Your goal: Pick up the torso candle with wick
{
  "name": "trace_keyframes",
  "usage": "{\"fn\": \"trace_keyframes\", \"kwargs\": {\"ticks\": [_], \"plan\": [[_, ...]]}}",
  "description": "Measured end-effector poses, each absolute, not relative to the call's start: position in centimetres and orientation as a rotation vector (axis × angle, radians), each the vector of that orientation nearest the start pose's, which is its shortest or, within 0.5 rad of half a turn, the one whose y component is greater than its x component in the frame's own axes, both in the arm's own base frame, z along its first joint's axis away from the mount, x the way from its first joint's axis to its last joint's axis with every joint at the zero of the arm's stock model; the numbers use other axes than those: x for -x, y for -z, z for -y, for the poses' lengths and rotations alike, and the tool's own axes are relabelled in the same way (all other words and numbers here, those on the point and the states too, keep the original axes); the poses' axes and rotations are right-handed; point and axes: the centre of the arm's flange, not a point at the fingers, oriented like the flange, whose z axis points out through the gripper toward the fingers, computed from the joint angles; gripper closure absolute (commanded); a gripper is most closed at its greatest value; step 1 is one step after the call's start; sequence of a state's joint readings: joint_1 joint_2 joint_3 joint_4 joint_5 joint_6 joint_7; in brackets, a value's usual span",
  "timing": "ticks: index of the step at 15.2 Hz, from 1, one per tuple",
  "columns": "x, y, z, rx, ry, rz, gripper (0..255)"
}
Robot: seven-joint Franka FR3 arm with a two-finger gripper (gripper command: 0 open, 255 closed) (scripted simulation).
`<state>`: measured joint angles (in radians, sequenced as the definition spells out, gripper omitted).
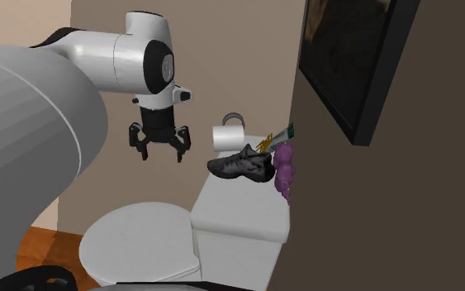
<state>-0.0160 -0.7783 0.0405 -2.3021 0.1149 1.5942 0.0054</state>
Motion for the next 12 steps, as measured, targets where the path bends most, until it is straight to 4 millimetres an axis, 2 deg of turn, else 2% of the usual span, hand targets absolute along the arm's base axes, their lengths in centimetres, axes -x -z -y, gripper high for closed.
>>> {"fn": "trace_keyframes", "kwargs": {"ticks": [3,5,12], "plan": [[-31.7,-61.1,-1.6,3.092,0.080,-0.034,0],[-32.3,-59.8,-0.4,3.149,0.041,-0.107,0],[-34.2,-57.0,5.3,3.347,-0.125,-0.417,0]]}}
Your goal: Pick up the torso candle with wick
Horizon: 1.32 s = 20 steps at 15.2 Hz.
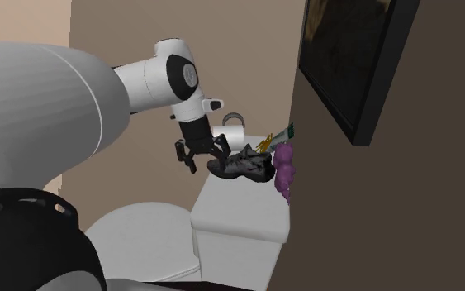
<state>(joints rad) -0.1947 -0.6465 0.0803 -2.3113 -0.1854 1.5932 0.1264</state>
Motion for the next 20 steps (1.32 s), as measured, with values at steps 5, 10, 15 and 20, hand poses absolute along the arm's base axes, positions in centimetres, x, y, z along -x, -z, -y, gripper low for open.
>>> {"fn": "trace_keyframes", "kwargs": {"ticks": [5,10,15,20], "plan": [[-34.7,-55.9,9.6,3.462,-0.260,-0.667,0],[-34.5,-54.8,14.4,3.550,-0.410,-0.940,0],[-33.7,-54.8,18.9,3.600,-0.574,-1.238,0],[-33.3,-53.6,20.4,3.609,-0.634,-1.347,0]]}}
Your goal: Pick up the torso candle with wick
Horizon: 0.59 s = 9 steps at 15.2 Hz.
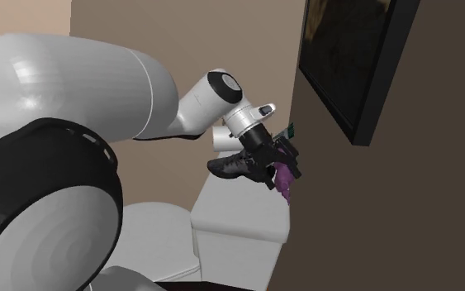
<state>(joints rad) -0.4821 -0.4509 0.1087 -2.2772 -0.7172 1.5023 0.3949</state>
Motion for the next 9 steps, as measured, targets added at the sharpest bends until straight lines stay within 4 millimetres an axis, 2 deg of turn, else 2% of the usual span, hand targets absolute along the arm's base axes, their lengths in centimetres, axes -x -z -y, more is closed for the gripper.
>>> {"fn": "trace_keyframes", "kwargs": {"ticks": [4,5,9], "plan": [[-33.2,-51.6,20.4,-2.197,0.388,0.822,0],[-33.2,-51.4,20.4,-2.197,0.387,0.822,255],[-33.2,-51.3,20.5,-2.197,0.387,0.823,255]]}}
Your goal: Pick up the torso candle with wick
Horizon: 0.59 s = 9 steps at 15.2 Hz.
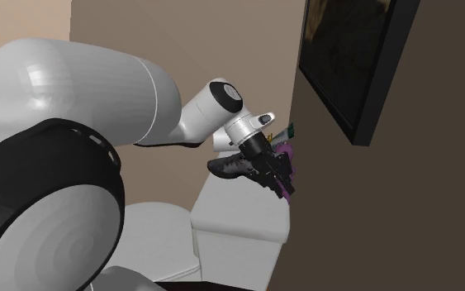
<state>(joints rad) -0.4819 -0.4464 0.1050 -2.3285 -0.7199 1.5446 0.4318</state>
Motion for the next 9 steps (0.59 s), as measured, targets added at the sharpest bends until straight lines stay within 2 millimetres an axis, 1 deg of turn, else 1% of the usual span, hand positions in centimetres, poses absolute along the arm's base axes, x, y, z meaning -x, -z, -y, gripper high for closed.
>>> {"fn": "trace_keyframes", "kwargs": {"ticks": [6,9], "plan": [[-33.2,-51.2,20.5,-2.197,0.387,0.823,255],[-33.3,-52.3,20.4,-2.198,0.388,0.822,255]]}}
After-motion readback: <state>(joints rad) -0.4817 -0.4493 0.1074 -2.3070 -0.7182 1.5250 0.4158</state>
